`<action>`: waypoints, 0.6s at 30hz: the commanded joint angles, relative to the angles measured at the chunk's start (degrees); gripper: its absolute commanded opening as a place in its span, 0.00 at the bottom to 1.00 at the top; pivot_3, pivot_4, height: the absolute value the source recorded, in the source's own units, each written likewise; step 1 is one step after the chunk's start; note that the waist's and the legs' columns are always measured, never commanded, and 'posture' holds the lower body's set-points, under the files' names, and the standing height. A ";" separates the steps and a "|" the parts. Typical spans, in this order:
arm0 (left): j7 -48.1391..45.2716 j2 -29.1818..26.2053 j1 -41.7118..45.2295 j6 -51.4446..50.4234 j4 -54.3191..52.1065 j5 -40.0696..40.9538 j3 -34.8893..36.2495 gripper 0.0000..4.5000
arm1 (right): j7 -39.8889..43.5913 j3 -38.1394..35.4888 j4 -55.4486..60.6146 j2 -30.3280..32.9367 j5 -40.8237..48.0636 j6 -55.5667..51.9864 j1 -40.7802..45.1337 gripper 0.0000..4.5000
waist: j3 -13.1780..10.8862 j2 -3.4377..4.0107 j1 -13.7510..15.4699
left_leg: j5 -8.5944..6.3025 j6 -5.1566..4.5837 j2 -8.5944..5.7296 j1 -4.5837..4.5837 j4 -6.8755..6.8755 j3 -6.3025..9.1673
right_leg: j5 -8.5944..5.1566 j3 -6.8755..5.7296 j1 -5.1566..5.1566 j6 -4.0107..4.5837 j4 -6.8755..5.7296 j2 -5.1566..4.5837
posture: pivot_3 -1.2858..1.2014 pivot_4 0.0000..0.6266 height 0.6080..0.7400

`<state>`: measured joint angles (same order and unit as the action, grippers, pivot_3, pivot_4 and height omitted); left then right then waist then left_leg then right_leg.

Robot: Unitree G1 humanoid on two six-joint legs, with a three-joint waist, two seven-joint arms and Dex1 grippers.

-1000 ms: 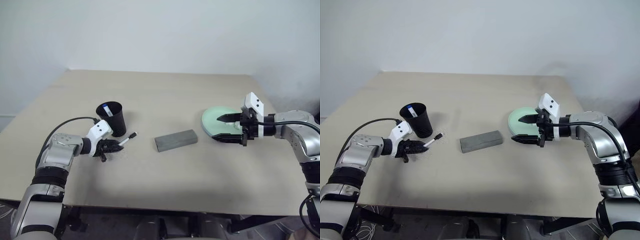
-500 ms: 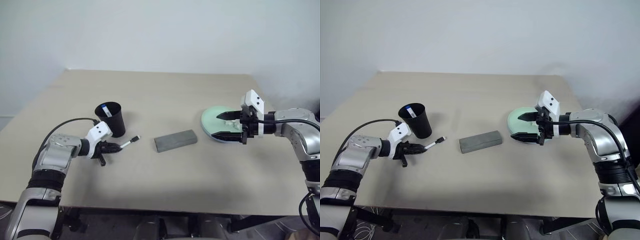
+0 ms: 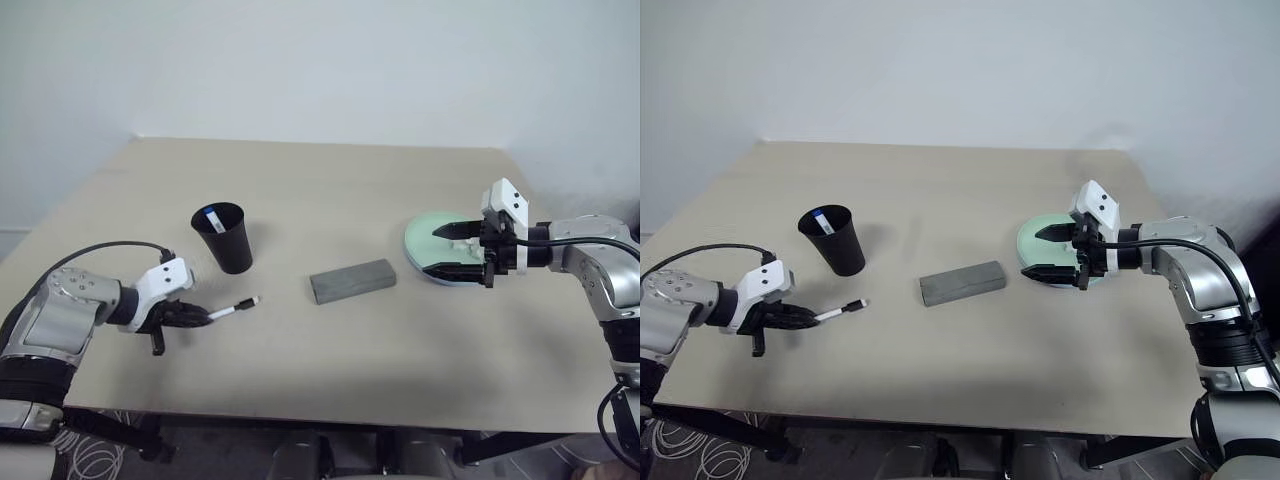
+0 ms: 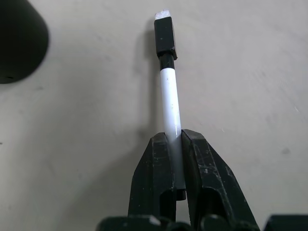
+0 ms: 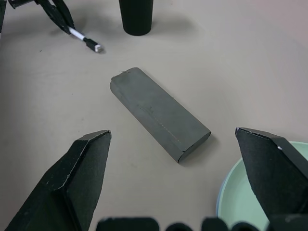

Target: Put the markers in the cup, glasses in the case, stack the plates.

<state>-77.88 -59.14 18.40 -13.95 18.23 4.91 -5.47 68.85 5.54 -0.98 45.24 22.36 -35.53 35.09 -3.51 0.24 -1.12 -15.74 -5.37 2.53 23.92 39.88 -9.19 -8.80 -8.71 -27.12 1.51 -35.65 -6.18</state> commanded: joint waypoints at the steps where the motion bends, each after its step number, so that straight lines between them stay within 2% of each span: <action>1: -0.88 -1.52 -0.16 1.40 -1.59 -0.56 0.14 0.07 | 0.13 -0.98 0.47 -0.08 0.20 1.05 1.36 1.00 | 0.00 0.00 0.02 | 0.00 0.01 0.00 0.02 -0.01 0.00 | 0.00 -0.01 -0.03 0.00 0.00 0.00 | 0.52 0.00 0.94; 3: -1.07 -1.50 -0.24 1.55 -1.73 -0.78 -0.18 0.18 | 0.15 -0.89 0.40 -0.20 0.19 1.14 1.44 1.00 | 0.00 0.00 0.00 | 0.01 0.01 0.00 0.05 -0.04 -0.01 | 0.00 -0.01 -0.08 0.00 -0.01 0.00 | 0.52 0.00 0.94; 7: -0.09 -0.45 0.90 2.41 -1.43 -1.63 -0.58 0.48 | 0.13 -0.82 0.41 -0.29 0.19 1.28 1.40 1.00 | 0.00 0.00 0.00 | 0.01 0.03 0.00 0.13 -0.06 -0.04 | 0.00 0.00 -0.17 0.00 -0.02 0.01 | 0.52 0.00 0.94; 18: 2.70 3.63 5.52 1.95 0.56 -4.08 -2.88 0.48 | -0.24 -1.15 1.07 -0.36 0.36 1.07 0.87 1.00 | 0.01 -0.02 -0.01 | 0.03 0.04 -0.01 0.18 -0.02 -0.08 | 0.01 0.01 -0.17 0.00 -0.03 0.06 | 0.52 0.00 0.94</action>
<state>-75.71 -55.48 22.18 -12.21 18.81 1.06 -8.49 68.73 5.77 -1.09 44.70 22.33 -35.10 35.13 -3.50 0.22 -1.13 -15.71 -5.33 2.52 24.10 39.86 -9.27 -8.79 -8.70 -27.30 1.51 -35.69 -6.09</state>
